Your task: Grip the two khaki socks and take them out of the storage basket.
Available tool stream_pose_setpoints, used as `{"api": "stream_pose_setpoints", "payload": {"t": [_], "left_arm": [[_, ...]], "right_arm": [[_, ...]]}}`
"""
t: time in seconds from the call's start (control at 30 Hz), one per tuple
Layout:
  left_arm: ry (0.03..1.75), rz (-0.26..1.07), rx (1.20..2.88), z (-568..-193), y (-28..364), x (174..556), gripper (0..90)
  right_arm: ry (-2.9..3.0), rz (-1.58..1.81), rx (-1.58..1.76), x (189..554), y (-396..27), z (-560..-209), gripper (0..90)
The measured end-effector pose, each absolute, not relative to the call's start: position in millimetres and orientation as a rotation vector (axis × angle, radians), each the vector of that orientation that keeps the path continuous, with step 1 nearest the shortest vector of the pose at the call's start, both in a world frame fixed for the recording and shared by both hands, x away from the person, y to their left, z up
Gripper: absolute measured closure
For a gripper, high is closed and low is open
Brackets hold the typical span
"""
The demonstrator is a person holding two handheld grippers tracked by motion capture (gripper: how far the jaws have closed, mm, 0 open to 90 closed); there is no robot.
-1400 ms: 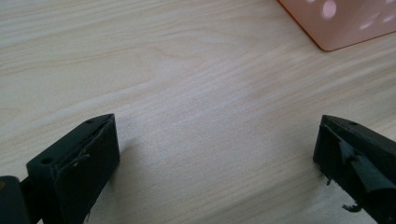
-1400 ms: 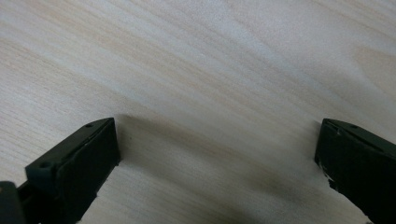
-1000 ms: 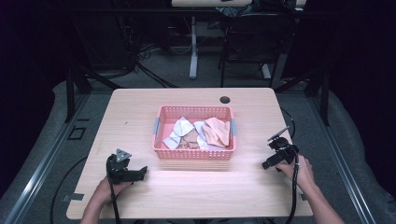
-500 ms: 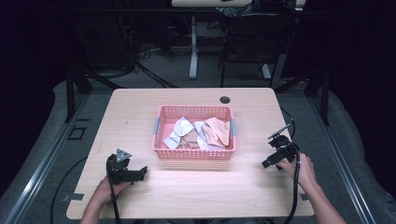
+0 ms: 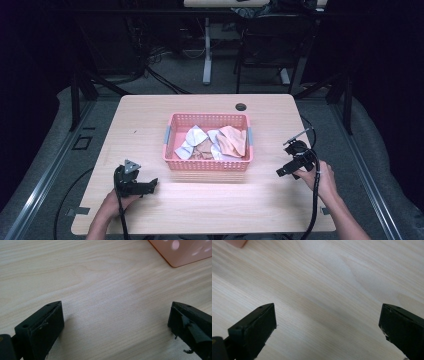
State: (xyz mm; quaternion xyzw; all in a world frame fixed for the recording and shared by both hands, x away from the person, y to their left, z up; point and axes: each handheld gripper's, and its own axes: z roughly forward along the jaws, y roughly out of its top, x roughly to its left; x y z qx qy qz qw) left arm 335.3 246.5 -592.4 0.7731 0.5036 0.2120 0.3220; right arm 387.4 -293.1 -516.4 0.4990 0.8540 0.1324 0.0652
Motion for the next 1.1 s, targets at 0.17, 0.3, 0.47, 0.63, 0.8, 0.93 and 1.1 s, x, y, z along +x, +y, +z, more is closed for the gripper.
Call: {"api": "stream_pose_setpoints", "payload": {"t": [0.17, 0.3, 0.47, 0.63, 0.8, 0.93, 1.1], "left_arm": [[1.323, 0.557, 2.029, -592, 246, 335, 0.5], [1.323, 0.557, 2.03, -592, 246, 335, 0.5], [1.324, 0.557, 2.029, -592, 246, 335, 0.5], [1.328, 0.557, 2.024, -593, 246, 335, 0.5], [1.331, 0.557, 2.02, -593, 246, 335, 0.5], [1.332, 0.557, 2.019, -593, 246, 335, 0.5], [1.332, 0.557, 2.019, -593, 246, 335, 0.5]], "right_arm": [[2.574, 0.461, 1.479, 386, -285, -507, 2.1], [2.572, 0.514, 1.449, 385, -279, -497, 2.2], [2.605, 0.531, 1.405, 387, -271, -488, 1.5], [2.605, 0.568, 1.381, 390, -263, -479, 0.0], [2.596, 0.591, 1.339, 390, -256, -469, 0.0], [2.591, 0.632, 1.327, 393, -249, -462, 0.0], [2.59, 0.666, 1.293, 399, -238, -448, 0.0]]}}
